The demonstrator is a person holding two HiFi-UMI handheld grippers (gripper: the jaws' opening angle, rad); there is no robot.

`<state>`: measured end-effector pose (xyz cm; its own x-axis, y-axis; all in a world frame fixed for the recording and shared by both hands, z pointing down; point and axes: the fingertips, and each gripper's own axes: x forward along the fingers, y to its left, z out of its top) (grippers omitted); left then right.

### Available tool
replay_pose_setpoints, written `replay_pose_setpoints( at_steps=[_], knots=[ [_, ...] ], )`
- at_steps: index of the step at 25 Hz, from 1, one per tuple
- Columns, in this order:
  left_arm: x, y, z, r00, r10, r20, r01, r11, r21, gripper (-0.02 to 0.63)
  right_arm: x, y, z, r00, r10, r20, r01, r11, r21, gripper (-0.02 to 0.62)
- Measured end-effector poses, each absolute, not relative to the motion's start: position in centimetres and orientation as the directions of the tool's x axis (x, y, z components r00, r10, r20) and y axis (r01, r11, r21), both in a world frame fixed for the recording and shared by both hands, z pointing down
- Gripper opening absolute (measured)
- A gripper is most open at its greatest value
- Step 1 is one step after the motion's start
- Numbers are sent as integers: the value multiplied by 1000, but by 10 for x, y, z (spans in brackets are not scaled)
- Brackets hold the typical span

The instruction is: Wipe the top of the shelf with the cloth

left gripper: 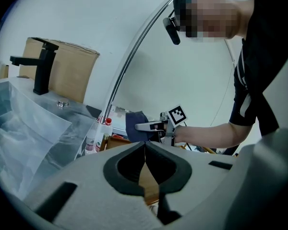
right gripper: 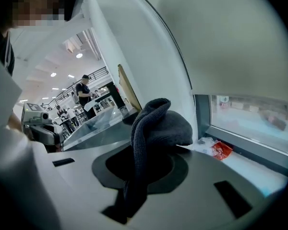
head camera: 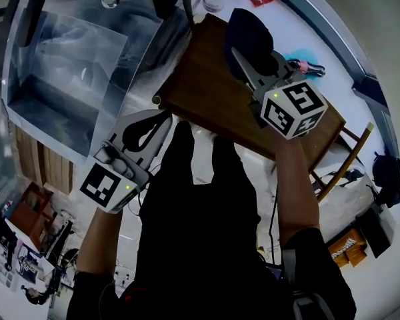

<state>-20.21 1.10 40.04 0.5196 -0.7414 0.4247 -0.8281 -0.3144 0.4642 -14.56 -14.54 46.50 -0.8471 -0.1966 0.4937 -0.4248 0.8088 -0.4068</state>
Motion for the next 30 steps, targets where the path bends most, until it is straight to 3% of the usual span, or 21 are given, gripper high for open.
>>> replay_pose_setpoints(
  at_steps=[18, 30],
  knots=[
    [-209, 19, 400, 548, -733, 402, -795, -308, 522, 20, -170, -141, 545, -780, -145, 608, -466, 783, -411, 57],
    [-200, 14, 403, 574, -710, 409, -784, -329, 527, 20, -155, -152, 575, -727, -186, 661, -554, 727, -405, 57]
  ],
)
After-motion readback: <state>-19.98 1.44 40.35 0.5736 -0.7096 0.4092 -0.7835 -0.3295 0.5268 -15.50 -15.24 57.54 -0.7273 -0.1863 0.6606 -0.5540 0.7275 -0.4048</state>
